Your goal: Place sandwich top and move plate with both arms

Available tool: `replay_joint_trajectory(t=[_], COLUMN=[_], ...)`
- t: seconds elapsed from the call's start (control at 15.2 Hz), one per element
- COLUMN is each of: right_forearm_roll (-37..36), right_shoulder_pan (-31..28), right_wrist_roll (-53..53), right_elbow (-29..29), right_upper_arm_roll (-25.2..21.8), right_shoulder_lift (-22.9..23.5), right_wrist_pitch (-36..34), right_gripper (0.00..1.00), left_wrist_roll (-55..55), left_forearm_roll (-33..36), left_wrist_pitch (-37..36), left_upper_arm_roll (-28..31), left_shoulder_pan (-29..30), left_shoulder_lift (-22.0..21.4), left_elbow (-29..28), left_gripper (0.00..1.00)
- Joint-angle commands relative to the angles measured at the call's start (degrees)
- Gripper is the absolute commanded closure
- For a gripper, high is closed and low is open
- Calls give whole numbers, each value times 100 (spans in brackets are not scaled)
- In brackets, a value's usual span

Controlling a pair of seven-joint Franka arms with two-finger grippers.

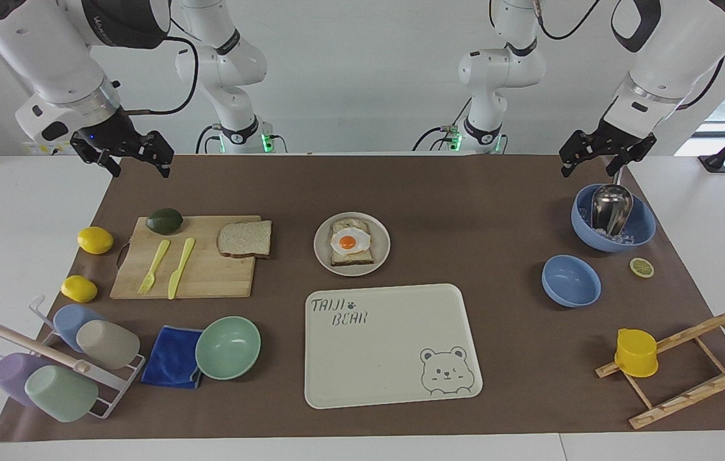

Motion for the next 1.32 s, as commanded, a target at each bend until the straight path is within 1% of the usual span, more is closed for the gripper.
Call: replay_joint_trajectory(t=[0.0,0.26,0.33,0.4,0.53,0.59,0.66,0.72,0.79,0.86,0.99,1.12,1.25], right_forearm_roll=[-58,-75,-110,-389,-821,-918,-1110,-1312,-1523,-1586,-1605,-1674,-1719], right_shoulder_pan=[-10,-10,7,42,25,25,77,208,462,734,1025,1166,1185], right_wrist_roll=[-131,-96,-131,-140,-70,26,227,482,824,1288,1914,2433,2986], right_elbow=[-158,-219,-263,-290,-316,-308,-299,-299,-290,-299,-316,-744,-1368], right_upper_arm_roll=[7,24,181,409,1032,1183,1289,1499,1562,1562,1562,1562,1562], right_shoulder_lift=[-124,-159,-176,-185,-133,-37,156,314,490,727,1149,1352,1485], right_wrist_pitch=[100,56,56,39,56,82,100,109,144,318,617,1126,1793], right_gripper=[0,0,0,0,0,0,0,0,0,0,0,0,0], left_wrist_roll=[51,51,51,51,51,51,51,51,51,51,51,51,51], left_forearm_roll=[7,7,7,7,7,7,7,7,7,7,7,7,7], left_wrist_pitch=[-40,-40,-40,-40,-40,-40,-40,-40,-40,-40,-40,-40,-40], left_upper_arm_roll=[-51,-51,-51,-51,-51,-51,-51,-51,-51,-51,-51,-51,-51], left_shoulder_pan=[65,65,65,65,65,65,65,65,65,65,65,65,65], left_shoulder_lift=[-46,-46,-37,-46,-37,-37,-37,-46,-37,-46,-46,-46,-46], left_elbow=[1,1,1,1,1,1,1,1,1,1,1,1,1], left_gripper=[0,0,0,0,0,0,0,0,0,0,0,0,0])
